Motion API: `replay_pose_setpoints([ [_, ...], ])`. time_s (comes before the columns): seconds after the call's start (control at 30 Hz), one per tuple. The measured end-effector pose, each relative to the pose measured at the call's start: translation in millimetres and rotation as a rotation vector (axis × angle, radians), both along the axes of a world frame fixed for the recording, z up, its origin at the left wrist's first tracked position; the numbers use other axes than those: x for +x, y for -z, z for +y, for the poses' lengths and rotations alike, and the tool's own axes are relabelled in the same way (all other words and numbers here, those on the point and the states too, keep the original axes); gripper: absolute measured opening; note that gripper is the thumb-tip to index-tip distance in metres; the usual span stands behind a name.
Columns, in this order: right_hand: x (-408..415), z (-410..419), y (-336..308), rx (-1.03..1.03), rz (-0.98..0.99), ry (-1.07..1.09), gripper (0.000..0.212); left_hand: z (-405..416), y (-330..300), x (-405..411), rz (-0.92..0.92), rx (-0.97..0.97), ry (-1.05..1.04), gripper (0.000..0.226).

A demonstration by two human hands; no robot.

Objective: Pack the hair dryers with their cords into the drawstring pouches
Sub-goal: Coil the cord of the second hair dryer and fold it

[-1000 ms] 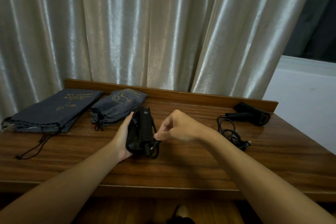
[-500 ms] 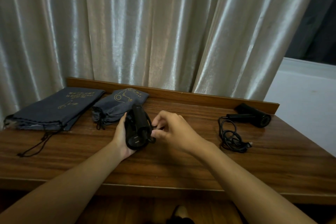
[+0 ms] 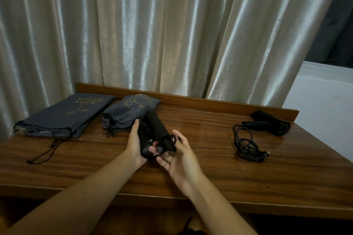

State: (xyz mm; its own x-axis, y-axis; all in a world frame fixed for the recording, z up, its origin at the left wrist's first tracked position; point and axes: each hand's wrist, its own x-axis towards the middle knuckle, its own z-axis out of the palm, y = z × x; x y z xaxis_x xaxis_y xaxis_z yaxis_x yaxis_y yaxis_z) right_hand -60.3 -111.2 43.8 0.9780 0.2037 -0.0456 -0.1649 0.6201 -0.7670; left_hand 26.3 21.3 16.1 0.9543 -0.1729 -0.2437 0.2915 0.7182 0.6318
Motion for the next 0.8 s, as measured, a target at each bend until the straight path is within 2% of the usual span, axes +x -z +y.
replay_pose_setpoints([
  [0.1,4.2,1.3,3.5,0.017,0.062,0.119,0.027,-8.2,-2.7,-0.3,0.040,0.048,-0.050,0.075],
  [0.27,13.4,-2.2,5.3,0.097,0.229,0.298,0.059,-28.7,-6.8,3.1,0.222,0.152,-0.346,0.073],
  [0.37,11.3,-4.5,9.4,0.104,0.231,0.382,0.065,-40.3,-13.0,4.9,0.317,0.176,-0.486,0.073],
  [0.43,5.8,-4.5,14.9,0.016,0.196,0.419,0.058,-45.8,-18.0,7.1,0.375,0.185,-0.554,0.079],
  [0.6,-6.5,-10.5,33.0,-0.367,0.040,0.394,0.045,-53.2,-28.6,17.2,0.434,0.185,-0.704,0.080],
  [0.8,9.8,-38.0,36.2,-0.769,-0.129,0.511,0.034,-59.3,-24.5,18.1,0.412,0.199,-0.646,0.098],
])
